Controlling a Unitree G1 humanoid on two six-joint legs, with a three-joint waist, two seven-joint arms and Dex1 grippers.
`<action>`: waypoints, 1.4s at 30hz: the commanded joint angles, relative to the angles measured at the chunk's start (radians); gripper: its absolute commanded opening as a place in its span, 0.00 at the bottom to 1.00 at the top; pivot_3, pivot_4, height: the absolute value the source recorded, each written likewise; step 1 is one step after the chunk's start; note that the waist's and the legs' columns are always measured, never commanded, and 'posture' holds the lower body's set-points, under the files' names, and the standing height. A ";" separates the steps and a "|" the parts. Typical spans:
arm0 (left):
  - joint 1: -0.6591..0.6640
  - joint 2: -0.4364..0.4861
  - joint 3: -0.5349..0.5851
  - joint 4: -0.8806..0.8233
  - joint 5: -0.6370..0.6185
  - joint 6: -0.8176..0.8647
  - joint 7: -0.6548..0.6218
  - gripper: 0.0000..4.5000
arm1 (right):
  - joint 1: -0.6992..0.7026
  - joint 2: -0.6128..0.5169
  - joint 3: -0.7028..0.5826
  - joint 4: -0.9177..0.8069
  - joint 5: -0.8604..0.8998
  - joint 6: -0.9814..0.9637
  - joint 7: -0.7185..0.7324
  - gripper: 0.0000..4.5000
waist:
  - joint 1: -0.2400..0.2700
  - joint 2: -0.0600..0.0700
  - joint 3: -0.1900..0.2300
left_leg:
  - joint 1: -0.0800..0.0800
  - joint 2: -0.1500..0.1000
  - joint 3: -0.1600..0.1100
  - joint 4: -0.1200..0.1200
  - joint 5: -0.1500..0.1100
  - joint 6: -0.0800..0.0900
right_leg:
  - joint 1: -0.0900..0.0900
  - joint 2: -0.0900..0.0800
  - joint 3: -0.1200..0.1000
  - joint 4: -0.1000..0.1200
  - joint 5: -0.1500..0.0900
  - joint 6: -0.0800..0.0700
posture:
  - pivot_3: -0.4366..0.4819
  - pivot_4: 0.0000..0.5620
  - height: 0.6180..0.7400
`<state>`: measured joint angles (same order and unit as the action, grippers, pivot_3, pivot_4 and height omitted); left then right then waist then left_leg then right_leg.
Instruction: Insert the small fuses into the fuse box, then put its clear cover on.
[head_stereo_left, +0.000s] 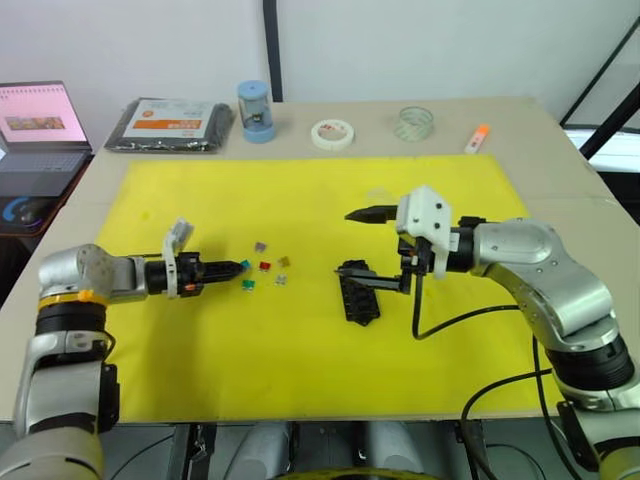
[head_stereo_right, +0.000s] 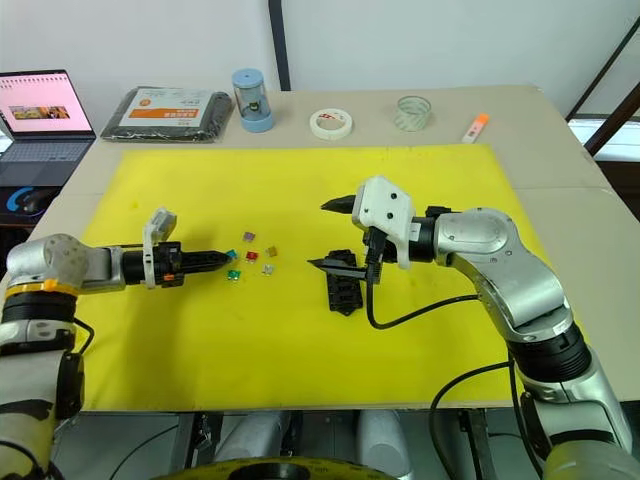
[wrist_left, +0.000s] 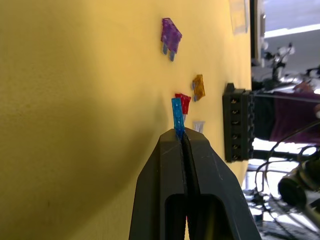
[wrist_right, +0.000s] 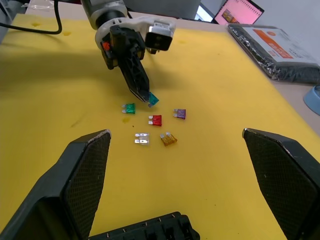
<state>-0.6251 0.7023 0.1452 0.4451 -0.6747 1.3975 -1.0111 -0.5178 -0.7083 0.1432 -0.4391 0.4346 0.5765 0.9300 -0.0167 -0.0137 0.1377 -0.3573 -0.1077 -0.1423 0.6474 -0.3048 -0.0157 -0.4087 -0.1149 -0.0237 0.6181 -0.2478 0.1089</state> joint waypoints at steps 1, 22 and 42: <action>0.034 0.101 -0.033 -0.242 -0.026 -0.100 -0.098 0.00 | -0.036 -0.014 -0.032 -0.026 0.044 0.059 0.008 1.00 | 0.001 0.000 0.000 | 0.000 0.000 0.000 0.000 0.000 0.000 | 0.000 0.000 0.000 -0.001 0.000 0.000 | 0.48 0.27 1.00; -0.006 0.089 -0.383 -0.651 0.360 -0.937 -0.229 0.00 | -0.236 -0.026 0.159 -0.083 0.034 0.362 -0.053 0.58 | 0.024 0.001 0.001 | -0.001 0.000 0.001 -0.001 -0.001 0.001 | 0.001 -0.002 -0.001 -0.005 0.001 -0.001 | 0.48 0.27 1.00; -0.023 0.057 -0.391 -0.662 0.390 -0.988 -0.258 0.00 | -0.242 0.063 0.223 -0.049 -0.055 0.346 -0.096 0.36 | 0.022 0.001 0.001 | -0.001 0.000 0.001 0.000 -0.001 0.001 | 0.001 0.001 -0.002 -0.004 0.001 -0.001 | 0.48 0.27 1.00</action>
<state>-0.6337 0.7596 -0.2561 -0.1868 -0.2846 0.4234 -1.2678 -0.7376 -0.6527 0.3784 -0.4752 0.3841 0.9331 0.8329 0.0053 -0.0124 0.1388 -0.3587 -0.1078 -0.1415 0.6471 -0.3054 -0.0148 -0.4078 -0.1137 -0.0261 0.6137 -0.2472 0.1082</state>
